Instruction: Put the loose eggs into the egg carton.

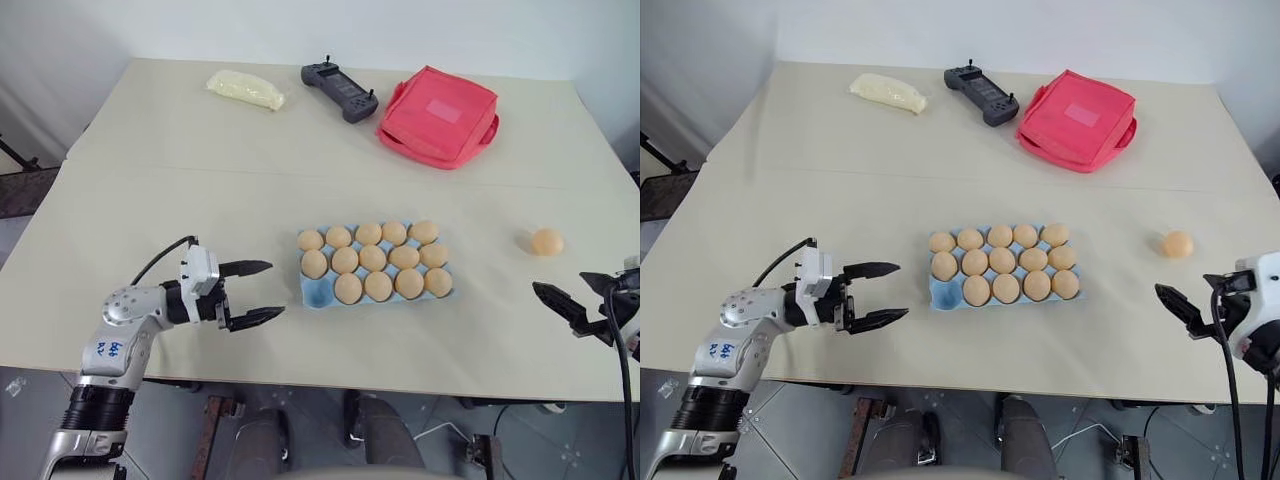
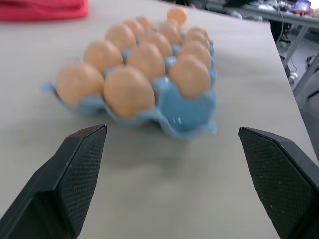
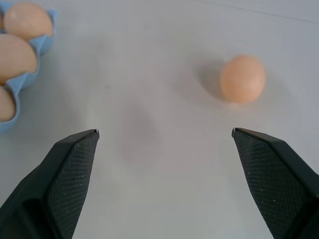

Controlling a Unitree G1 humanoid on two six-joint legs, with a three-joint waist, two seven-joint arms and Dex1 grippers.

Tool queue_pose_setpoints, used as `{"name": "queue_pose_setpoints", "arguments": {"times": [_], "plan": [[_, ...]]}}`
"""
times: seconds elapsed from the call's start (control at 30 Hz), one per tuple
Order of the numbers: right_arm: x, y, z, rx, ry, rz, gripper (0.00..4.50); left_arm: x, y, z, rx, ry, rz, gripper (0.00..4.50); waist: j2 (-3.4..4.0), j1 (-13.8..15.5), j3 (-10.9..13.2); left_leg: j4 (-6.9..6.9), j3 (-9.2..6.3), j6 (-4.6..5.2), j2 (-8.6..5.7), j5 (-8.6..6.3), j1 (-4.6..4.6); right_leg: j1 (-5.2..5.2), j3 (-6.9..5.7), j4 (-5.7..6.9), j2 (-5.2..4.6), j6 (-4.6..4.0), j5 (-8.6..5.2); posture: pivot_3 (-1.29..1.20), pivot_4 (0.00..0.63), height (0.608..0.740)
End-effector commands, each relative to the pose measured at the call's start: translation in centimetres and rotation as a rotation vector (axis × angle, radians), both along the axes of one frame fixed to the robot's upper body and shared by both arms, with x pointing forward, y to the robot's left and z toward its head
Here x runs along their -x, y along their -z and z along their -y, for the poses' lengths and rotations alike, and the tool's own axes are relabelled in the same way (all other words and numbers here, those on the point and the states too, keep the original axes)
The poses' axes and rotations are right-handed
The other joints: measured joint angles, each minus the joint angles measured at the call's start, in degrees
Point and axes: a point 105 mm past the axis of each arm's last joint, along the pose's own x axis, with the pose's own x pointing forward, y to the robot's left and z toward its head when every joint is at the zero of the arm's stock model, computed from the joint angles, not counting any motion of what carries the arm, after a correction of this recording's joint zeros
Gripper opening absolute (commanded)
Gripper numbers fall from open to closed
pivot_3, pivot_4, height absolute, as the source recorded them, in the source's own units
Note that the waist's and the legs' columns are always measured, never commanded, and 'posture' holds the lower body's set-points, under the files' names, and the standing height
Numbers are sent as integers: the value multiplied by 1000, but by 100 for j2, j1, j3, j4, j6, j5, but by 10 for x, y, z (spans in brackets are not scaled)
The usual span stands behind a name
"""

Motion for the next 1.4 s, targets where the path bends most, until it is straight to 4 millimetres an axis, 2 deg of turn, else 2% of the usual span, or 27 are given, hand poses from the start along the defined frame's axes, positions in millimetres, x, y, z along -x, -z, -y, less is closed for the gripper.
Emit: {"name": "queue_pose_setpoints", "arguments": {"times": [0.03,0.43,0.63,0.87,1.17,1.4], "plan": [[-2,-12,7,18,34,56,4474,4,-12,-6,4,0,56,4500,0,3,0,0,0,0,0,0,0,0,0,0,-1,0,0,0,150,740],[-30,-13,7,-17,77,93,4474,9,-22,-13,12,-53,87,4500,2,-2,1,-2,-1,-2,-1,-1,-1,-1,0,2,-2,1,0,0,150,740],[-66,-18,6,-40,115,148,4474,5,-40,-4,69,-50,131,4500,2,-26,1,2,11,2,-3,1,4,0,11,6,-3,3,3,0,150,740],[-103,-19,12,-60,193,180,4474,3,-49,2,123,-58,159,4500,4,-24,1,0,13,-5,-4,4,9,-1,11,16,-1,3,3,0,150,740],[-131,-10,27,-48,277,169,4474,7,-48,9,124,-40,152,4500,7,-52,2,2,22,-6,-5,6,11,-1,15,21,-1,6,4,0,150,740],[-149,1,24,-36,283,154,4474,7,-43,13,106,-24,137,4500,8,-155,2,1,25,-13,-4,10,18,1,20,29,-1,6,4,0,150,740]]}}
